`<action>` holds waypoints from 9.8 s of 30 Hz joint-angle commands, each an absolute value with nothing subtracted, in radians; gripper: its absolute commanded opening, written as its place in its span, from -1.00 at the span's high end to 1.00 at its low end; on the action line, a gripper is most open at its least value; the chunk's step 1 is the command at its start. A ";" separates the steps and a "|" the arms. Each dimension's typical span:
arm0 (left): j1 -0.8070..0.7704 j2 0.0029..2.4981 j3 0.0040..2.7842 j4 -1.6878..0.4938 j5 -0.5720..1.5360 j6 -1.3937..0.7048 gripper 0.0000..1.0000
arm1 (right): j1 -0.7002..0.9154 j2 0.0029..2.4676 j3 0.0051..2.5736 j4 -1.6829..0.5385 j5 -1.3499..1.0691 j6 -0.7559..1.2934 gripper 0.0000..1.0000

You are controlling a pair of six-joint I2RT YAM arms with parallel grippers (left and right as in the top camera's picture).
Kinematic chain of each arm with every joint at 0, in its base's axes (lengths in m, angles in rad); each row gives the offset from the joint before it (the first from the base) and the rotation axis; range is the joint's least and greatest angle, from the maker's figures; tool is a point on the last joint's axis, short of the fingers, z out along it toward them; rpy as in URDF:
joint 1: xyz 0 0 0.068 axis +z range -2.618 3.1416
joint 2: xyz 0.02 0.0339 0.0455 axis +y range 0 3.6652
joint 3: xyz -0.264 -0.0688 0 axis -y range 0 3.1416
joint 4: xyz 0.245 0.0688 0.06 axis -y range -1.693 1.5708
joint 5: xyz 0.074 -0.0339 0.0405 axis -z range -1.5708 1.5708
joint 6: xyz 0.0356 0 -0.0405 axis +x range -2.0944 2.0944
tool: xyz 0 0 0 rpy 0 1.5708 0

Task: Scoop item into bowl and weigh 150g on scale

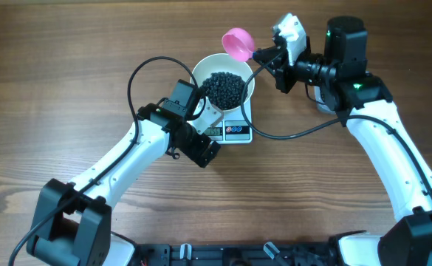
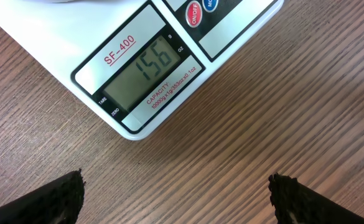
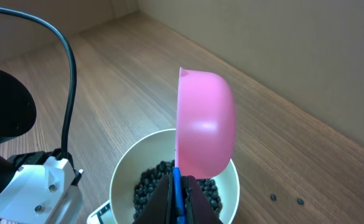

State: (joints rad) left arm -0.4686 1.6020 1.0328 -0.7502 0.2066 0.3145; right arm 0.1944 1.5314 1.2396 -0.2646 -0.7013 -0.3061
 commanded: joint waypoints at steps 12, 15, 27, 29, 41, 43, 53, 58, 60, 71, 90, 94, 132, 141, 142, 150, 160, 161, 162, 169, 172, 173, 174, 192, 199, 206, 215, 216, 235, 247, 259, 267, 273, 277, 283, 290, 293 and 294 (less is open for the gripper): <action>-0.469 1.591 1.026 -0.748 0.215 0.309 -1.00 | 0.191 1.644 1.256 -0.362 -0.733 -0.541 0.91; -0.469 1.591 1.026 -0.748 0.215 0.309 -1.00 | 0.193 1.683 1.256 -0.361 -0.733 -0.672 0.91; -0.469 1.591 1.026 -0.748 0.215 0.309 -1.00 | 0.194 1.730 1.256 -0.322 -0.696 -0.839 0.91; -0.469 1.591 1.026 -0.748 0.215 0.309 -1.00 | 0.200 1.734 1.256 -0.322 -0.695 -0.877 0.91; -0.469 1.591 1.026 -0.748 0.215 0.309 -1.00 | 0.239 1.819 1.256 -0.268 -0.619 -0.952 0.91; -0.469 1.591 1.026 -0.748 0.215 0.309 -1.00 | 0.239 1.836 1.256 -0.265 -0.611 -0.970 0.91; -0.469 1.591 1.026 -0.748 0.215 0.309 -1.00 | 0.294 1.856 1.256 -0.270 -0.575 -0.957 0.91; -0.469 1.591 1.026 -0.748 0.215 0.309 -1.00 | 0.294 1.856 1.256 -0.289 -0.567 -0.958 0.91; -0.469 1.591 1.026 -0.748 0.215 0.309 -1.00 | 0.294 1.856 1.256 -0.261 -0.496 -0.968 0.91; -0.469 1.591 1.026 -0.748 0.215 0.309 -1.00 | 0.294 1.865 1.256 -0.258 -0.471 -0.942 0.91; -0.469 1.591 1.026 -0.747 0.215 0.309 -1.00 | 0.257 1.866 1.256 -0.276 -0.869 -0.437 0.91; -0.469 1.591 1.026 -0.748 0.215 0.309 -0.99 | 0.236 1.866 1.256 -0.266 -0.942 -0.309 0.91; -0.469 1.591 1.026 -0.748 0.215 0.309 -1.00 | 0.199 1.870 1.256 -0.291 -0.776 -0.591 0.91; -0.469 1.591 1.026 -0.748 0.216 0.309 -1.00 | 0.242 1.898 1.256 -0.294 -0.642 -0.707 0.91; -0.469 1.591 1.026 -0.748 0.215 0.309 -1.00 | 0.242 1.905 1.256 -0.295 -0.643 -0.707 0.91; -0.469 1.591 1.026 -0.748 0.216 0.309 -1.00 | 0.243 1.914 1.256 -0.300 -0.865 -0.587 0.91; -0.469 1.591 1.026 -0.748 0.215 0.309 -1.00 | 0.218 1.913 1.256 -0.298 -0.945 -0.429 0.91; -0.469 1.591 1.026 -0.748 0.215 0.309 -1.00 | 0.210 1.913 1.256 -0.290 -0.946 -0.405 0.91; -0.469 1.591 1.026 -0.748 0.216 0.309 -1.00 | 0.200 1.913 1.256 -0.272 -0.972 -0.376 0.91; -0.469 1.591 1.026 -0.748 0.215 0.309 -1.00 | 0.140 1.913 1.256 -0.186 -1.097 -0.310 0.91; -0.469 1.591 1.026 -0.748 0.215 0.309 -1.00 | 0.139 1.913 1.256 -0.173 -1.097 -0.311 0.91; -0.469 1.591 1.026 -0.748 0.215 0.309 -1.00 | 0.139 1.913 1.256 -0.172 -1.097 -0.311 0.91; -0.469 1.591 1.026 -0.748 0.215 0.309 -1.00 | 0.139 1.913 1.256 -0.172 -1.097 -0.311 0.91; -0.469 1.591 1.026 -0.748 0.215 0.309 -1.00 | 0.139 1.913 1.256 -0.173 -1.089 -0.311 0.91; -0.469 1.591 1.026 -0.748 0.215 0.309 -1.00 | 0.139 1.914 1.256 -0.175 -1.089 -0.311 0.92; -0.469 1.591 1.026 -0.748 0.215 0.309 -1.00 | 0.139 1.914 1.256 -0.180 -1.032 -0.315 0.91; -0.469 1.591 1.026 -0.748 0.215 0.309 -1.00 | 0.136 1.882 1.257 -0.108 -0.982 -0.393 0.91; -0.469 1.591 1.026 -0.748 0.215 0.309 -1.00 | 0.136 1.870 1.257 -0.118 -0.957 -0.409 0.91; -0.469 1.591 1.026 -0.748 0.215 0.309 -1.00 | 0.151 1.789 1.257 -0.212 -0.870 -0.575 0.91; -0.469 1.591 1.026 -0.748 0.215 0.309 -1.00 | 0.152 1.789 1.257 -0.222 -0.921 -0.546 0.91; -0.469 1.591 1.026 -0.748 0.215 0.309 -1.00 | 0.152 1.789 1.257 -0.221 -0.909 -0.546 0.92; -0.469 1.591 1.026 -0.748 0.215 0.309 -1.00 | 0.152 1.789 1.257 -0.221 -0.909 -0.546 0.91; -0.469 1.591 1.026 -0.748 0.215 0.309 -1.00 | 0.152 1.789 1.257 -0.222 -0.922 -0.489 0.92; -0.469 1.591 1.026 -0.748 0.215 0.309 -1.00 | 0.149 1.789 1.257 -0.221 -0.943 -0.486 0.91; -0.469 1.591 1.026 -0.748 0.215 0.309 -1.00 | 0.148 1.789 1.257 -0.218 -0.943 -0.468 0.91; -0.469 1.591 1.026 -0.748 0.215 0.309 -1.00 | 0.067 1.789 1.258 -0.214 -1.125 -0.408 0.91; -0.469 1.591 1.026 -0.748 0.215 0.309 -1.00 | 0.001 1.789 1.258 -0.210 -1.276 -0.342 0.92; -0.469 1.591 1.026 -0.748 0.215 0.309 -1.00 | -0.028 1.789 1.258 -0.208 -1.333 -0.308 0.91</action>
State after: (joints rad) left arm -0.4686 1.6020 1.0328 -0.7502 0.2066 0.3111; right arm 0.0299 1.8191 1.2427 -0.2161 -1.1236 -0.4034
